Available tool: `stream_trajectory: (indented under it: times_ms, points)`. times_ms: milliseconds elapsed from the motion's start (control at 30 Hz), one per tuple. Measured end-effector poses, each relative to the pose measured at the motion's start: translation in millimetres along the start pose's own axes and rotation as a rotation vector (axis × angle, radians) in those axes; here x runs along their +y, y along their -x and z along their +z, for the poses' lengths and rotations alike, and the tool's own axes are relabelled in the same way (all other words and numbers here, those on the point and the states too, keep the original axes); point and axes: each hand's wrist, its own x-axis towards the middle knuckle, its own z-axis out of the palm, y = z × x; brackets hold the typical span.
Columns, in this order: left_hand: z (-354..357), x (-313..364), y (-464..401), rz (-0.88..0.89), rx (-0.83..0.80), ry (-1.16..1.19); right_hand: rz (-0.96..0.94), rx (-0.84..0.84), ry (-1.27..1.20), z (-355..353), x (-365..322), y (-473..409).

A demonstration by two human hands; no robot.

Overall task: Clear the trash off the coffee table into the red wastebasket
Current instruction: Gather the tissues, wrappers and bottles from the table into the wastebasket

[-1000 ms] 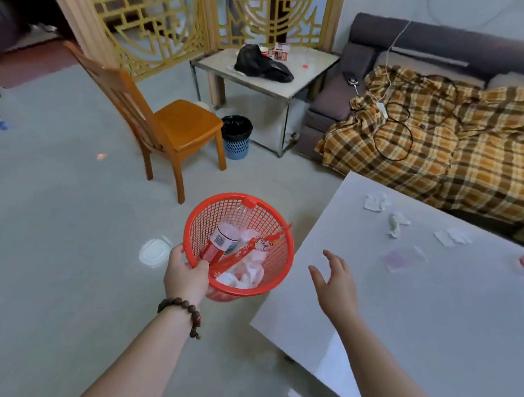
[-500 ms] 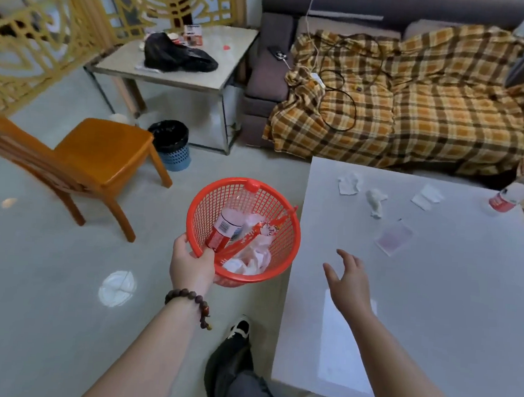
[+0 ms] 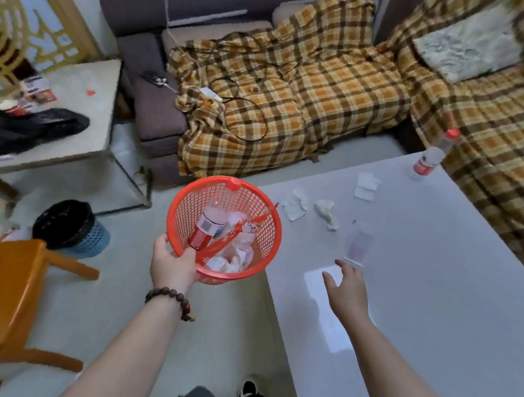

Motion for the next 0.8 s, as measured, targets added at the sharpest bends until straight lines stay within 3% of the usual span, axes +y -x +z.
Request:
stream_trajectory:
  times_ms: [567,800]
  points:
    - [224.7,149.3,-194.1,0.146,-0.55,-0.226,0.493,0.298,-0.089,29.2,-31.9,-162.0]
    - [293.9,185.7,-233.5,0.181,-0.658,-0.305,0.631,0.359,-0.091,45.1,-24.6,-207.5]
